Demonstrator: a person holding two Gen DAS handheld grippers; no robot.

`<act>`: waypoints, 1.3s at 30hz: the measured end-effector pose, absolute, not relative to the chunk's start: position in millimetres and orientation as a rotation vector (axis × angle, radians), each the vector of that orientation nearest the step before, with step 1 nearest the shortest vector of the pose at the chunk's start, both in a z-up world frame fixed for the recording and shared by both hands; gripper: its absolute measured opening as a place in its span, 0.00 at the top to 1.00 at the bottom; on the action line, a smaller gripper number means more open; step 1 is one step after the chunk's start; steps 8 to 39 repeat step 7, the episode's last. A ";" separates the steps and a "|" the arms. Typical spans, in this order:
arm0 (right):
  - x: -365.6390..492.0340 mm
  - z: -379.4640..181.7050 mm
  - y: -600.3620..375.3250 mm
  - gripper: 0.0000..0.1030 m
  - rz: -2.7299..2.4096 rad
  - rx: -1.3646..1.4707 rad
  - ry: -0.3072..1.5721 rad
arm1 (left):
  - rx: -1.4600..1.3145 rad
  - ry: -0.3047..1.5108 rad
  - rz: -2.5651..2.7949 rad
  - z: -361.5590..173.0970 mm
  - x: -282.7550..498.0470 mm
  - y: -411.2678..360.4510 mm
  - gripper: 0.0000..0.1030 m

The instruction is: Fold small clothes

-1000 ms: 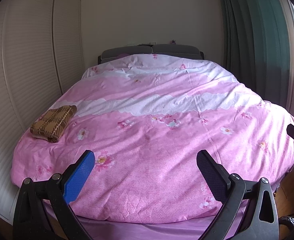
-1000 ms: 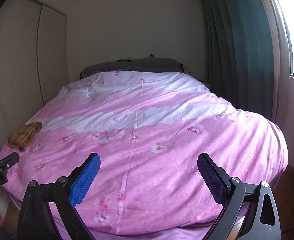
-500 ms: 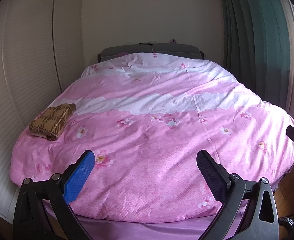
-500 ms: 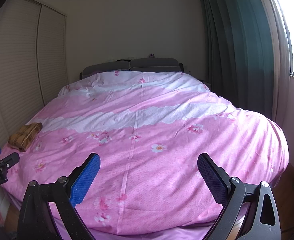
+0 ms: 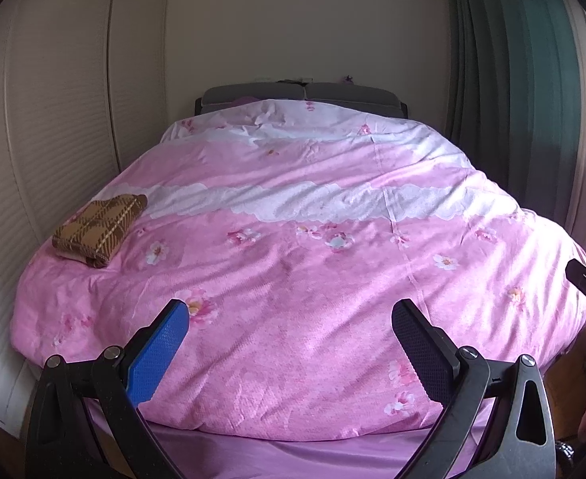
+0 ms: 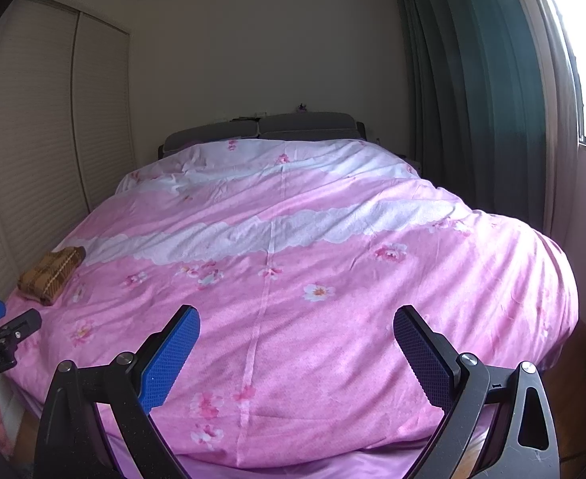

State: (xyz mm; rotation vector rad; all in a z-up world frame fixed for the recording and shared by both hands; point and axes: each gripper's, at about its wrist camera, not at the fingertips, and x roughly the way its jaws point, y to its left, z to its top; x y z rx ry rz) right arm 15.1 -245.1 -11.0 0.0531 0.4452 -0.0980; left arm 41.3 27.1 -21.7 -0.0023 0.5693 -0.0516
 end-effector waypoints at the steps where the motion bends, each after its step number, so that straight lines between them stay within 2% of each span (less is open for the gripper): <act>1: 14.7 -11.6 -244.0 0.04 -0.098 0.053 0.444 | 0.002 0.566 -0.051 -21.7 40.8 26.7 0.00; 39: 14.2 -14.2 -240.0 0.04 -0.095 0.055 0.442 | 0.032 0.544 -0.039 -20.3 38.6 22.3 0.00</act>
